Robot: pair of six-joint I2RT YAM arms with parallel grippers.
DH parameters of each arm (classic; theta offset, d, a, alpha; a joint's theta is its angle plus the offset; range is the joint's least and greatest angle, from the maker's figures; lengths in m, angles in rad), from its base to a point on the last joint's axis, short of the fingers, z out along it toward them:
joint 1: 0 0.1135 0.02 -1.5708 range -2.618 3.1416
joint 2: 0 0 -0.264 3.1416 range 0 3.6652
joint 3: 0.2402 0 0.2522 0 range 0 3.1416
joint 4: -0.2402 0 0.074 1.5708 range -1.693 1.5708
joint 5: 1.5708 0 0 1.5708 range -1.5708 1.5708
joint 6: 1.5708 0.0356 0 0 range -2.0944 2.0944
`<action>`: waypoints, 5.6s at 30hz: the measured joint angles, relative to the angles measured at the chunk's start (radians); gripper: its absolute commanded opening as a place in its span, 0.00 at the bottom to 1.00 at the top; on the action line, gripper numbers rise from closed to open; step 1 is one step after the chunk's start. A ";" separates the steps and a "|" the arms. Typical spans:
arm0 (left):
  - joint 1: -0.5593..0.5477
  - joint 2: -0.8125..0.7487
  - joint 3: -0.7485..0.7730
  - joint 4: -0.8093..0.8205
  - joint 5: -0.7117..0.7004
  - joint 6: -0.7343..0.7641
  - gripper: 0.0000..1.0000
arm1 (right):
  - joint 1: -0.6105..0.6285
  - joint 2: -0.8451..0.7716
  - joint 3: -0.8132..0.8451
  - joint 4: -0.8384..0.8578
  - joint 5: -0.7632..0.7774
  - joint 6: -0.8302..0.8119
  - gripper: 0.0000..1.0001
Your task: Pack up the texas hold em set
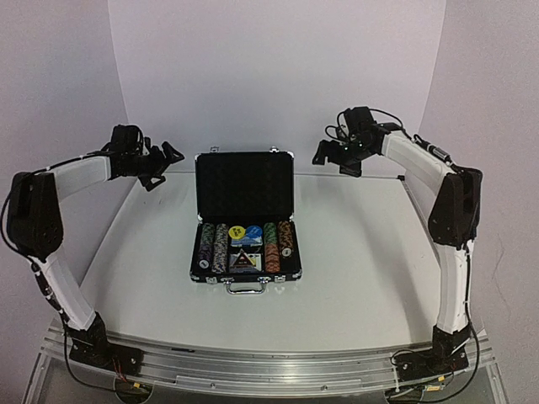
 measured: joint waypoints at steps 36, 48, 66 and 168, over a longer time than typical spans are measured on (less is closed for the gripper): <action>-0.056 0.750 0.683 -0.104 0.344 0.128 0.99 | -0.024 0.491 0.279 0.331 -0.432 0.278 0.89; -0.095 0.422 0.142 -0.042 0.261 0.190 1.00 | 0.042 0.182 -0.217 0.343 -0.449 0.147 0.89; -0.135 0.090 -0.224 -0.006 0.096 0.197 0.99 | 0.067 -0.085 -0.595 0.344 -0.368 0.110 0.88; -0.582 -0.147 -0.649 0.280 -0.085 -0.188 0.38 | 0.298 -0.406 -1.293 0.735 0.085 0.178 0.39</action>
